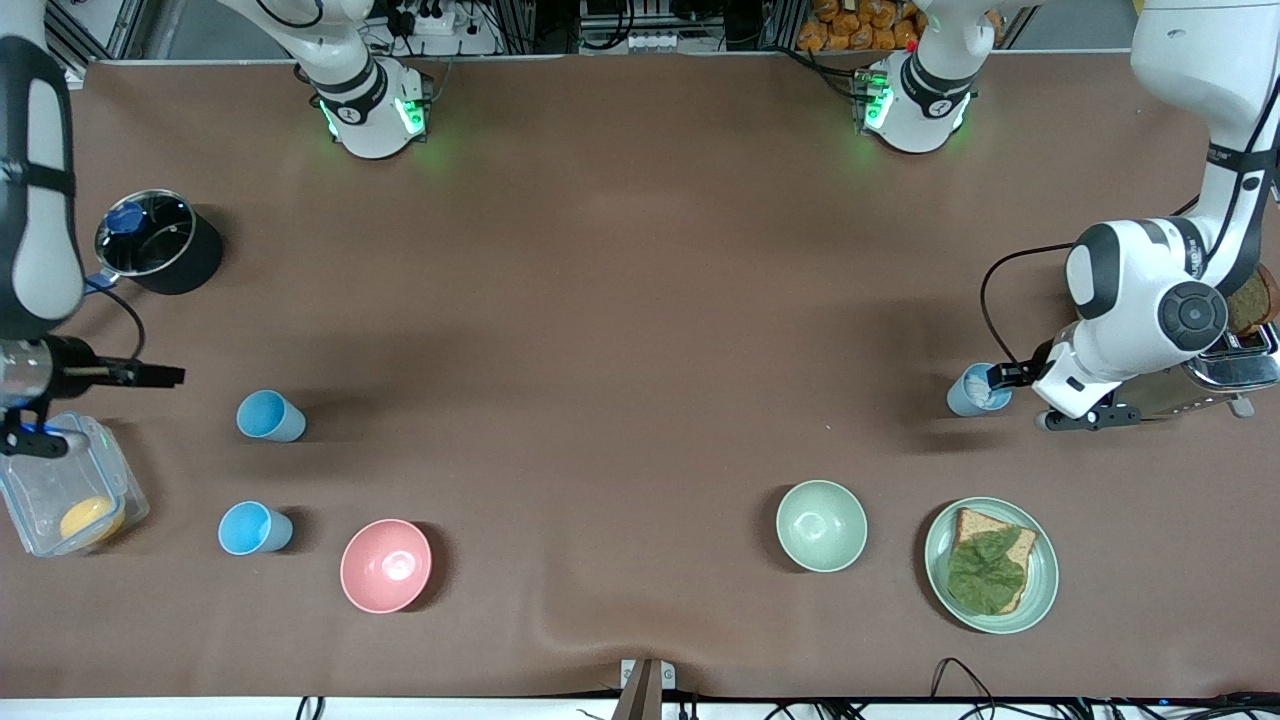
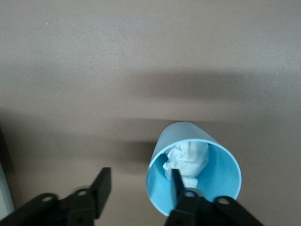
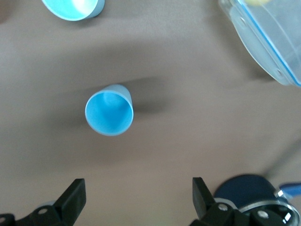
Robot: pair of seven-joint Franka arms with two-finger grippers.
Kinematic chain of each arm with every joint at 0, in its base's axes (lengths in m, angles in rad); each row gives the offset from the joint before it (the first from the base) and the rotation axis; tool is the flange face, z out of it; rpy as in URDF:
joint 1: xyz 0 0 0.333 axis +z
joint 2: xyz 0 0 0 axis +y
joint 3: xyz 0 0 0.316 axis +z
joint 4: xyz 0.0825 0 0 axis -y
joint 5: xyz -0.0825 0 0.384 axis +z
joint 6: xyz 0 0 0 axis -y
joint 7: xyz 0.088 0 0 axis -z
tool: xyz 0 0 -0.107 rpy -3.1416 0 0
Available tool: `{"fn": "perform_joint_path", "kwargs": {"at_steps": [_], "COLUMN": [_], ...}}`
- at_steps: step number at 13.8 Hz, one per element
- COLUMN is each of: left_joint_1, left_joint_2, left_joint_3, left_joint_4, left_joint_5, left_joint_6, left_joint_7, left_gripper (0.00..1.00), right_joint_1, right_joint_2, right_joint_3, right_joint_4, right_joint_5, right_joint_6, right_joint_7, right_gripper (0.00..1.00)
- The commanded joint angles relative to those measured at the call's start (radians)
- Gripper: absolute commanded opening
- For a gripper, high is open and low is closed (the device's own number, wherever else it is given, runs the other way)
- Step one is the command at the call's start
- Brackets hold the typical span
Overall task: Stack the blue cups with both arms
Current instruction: 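Grasp the blue cup with the left gripper while the right gripper reaches another cup, then carry the cup toward the table middle while the right gripper grasps its cup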
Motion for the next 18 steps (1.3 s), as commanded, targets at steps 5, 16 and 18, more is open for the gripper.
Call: {"fn": "perform_joint_path", "kwargs": {"at_steps": [5, 16, 18], "left_joint_1": [0.005, -0.135, -0.257], "left_joint_2": [0.018, 0.000, 0.025], "left_joint_3": [-0.041, -0.408, -0.407], "left_joint_4": [0.022, 0.056, 0.095], "left_joint_5": [-0.045, -0.069, -0.060], "left_joint_6": [0.024, 0.008, 0.008], "left_joint_7": [0.020, -0.494, -0.688], "left_gripper": [0.00, 0.00, 0.00], "right_joint_1": [0.023, 0.003, 0.005], "right_joint_2": [0.195, 0.262, 0.268], "right_joint_3": [0.015, 0.015, 0.015], "right_joint_4": [0.017, -0.095, -0.095], "right_joint_5": [-0.015, -0.012, -0.011], "right_joint_6": [0.130, 0.336, 0.363], "right_joint_7": [-0.053, -0.076, -0.074], "right_gripper": [1.00, 0.00, 0.00]}}
